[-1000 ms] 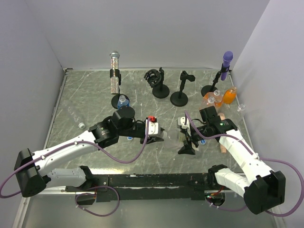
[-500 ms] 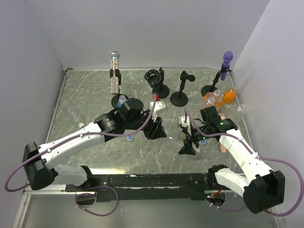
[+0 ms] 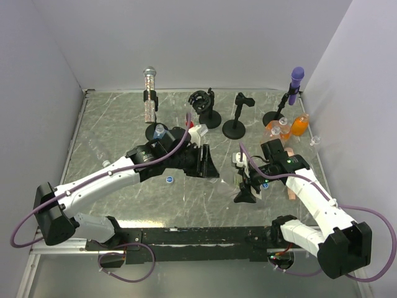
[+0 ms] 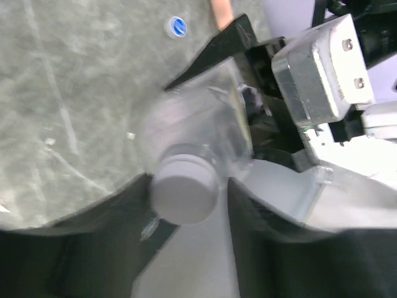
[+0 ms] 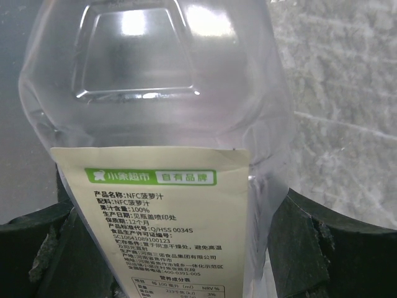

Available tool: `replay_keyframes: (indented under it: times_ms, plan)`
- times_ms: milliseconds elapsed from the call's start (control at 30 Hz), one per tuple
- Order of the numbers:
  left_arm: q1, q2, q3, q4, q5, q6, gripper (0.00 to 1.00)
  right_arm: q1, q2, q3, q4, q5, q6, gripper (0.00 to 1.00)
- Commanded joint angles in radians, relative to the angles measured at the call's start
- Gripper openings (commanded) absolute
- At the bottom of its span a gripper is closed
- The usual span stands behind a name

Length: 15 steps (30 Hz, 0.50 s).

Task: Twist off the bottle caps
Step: Unscrew the bottle cap from the plastic bottle.

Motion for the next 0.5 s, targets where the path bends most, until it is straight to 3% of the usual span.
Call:
replay_keyframes:
  times_ms: [0,267,467]
  plan:
    - [-0.008,0.021,0.044,0.062,0.093,-0.063,0.67,0.007,-0.007,0.015,0.065,-0.053,-0.034,0.12]
    - [0.045,-0.085,0.071,-0.03,0.044,0.144,0.98,0.007,-0.005,0.017,0.062,-0.056,-0.039,0.12]
    - [0.052,-0.287,-0.081,0.036,0.097,0.511,0.97,0.007,-0.005,0.017,0.061,-0.059,-0.04,0.12]
